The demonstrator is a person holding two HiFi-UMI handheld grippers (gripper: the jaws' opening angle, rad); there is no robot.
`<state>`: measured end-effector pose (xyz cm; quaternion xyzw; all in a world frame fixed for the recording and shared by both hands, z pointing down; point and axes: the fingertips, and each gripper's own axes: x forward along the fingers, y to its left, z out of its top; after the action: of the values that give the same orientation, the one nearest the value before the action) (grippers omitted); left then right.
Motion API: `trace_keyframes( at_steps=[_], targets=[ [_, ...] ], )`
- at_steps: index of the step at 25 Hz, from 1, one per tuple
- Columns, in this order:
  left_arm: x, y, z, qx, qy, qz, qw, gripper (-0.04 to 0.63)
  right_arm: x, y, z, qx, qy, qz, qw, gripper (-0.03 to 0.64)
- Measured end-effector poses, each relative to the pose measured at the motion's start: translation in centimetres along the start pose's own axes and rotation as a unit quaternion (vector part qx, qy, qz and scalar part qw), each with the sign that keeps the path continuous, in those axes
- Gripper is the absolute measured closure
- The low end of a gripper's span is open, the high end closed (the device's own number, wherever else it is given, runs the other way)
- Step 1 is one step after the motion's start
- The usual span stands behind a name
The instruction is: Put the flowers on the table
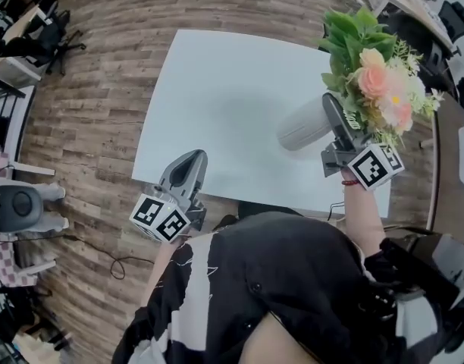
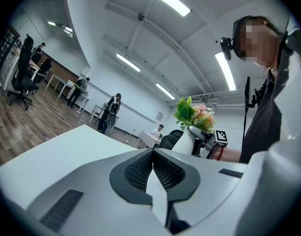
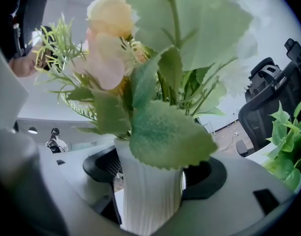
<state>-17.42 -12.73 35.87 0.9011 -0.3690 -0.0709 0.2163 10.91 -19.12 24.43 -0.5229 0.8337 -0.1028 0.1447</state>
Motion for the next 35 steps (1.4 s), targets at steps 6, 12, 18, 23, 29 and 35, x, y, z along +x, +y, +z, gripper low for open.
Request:
trace_keyframes(
  at_steps=[6,12,18,23,29,35],
  targets=[
    [-2.7,-0.8,-0.6,-0.003,0.012,0.025,0.9996,0.582,-0.6,0.3,0.2,0.0,0.003,-0.003,1.0,0.249],
    [3.6,5.3,-0.2,0.005,0.022,0.063,0.9978,0.581,8.8,-6.8,-1.8,0.016,-0.005,-0.006,1.0,0.249],
    [6.7,9.9,0.0,-0.012,0.037,0.08,0.9961,0.581,15.8,-9.0,-4.6,0.022,-0.002,-0.002,1.0,0.249],
    [8.1,10.3,-1.2,-0.015,0.038,0.084,0.9956,0.581,17.4,-10.3,-6.2,0.016,-0.003,0.004,1.0,0.249],
    [7.6,10.4,-1.4,-0.018,0.046,0.09,0.9947,0.581,18.8,-10.1,-7.0,0.016,0.002,0.008,1.0,0.249],
    [6.8,11.2,-0.7,-0.022,0.043,0.1,0.9938,0.581,19.6,-10.1,-7.9,0.031,0.007,-0.005,0.999,0.249]
  ],
)
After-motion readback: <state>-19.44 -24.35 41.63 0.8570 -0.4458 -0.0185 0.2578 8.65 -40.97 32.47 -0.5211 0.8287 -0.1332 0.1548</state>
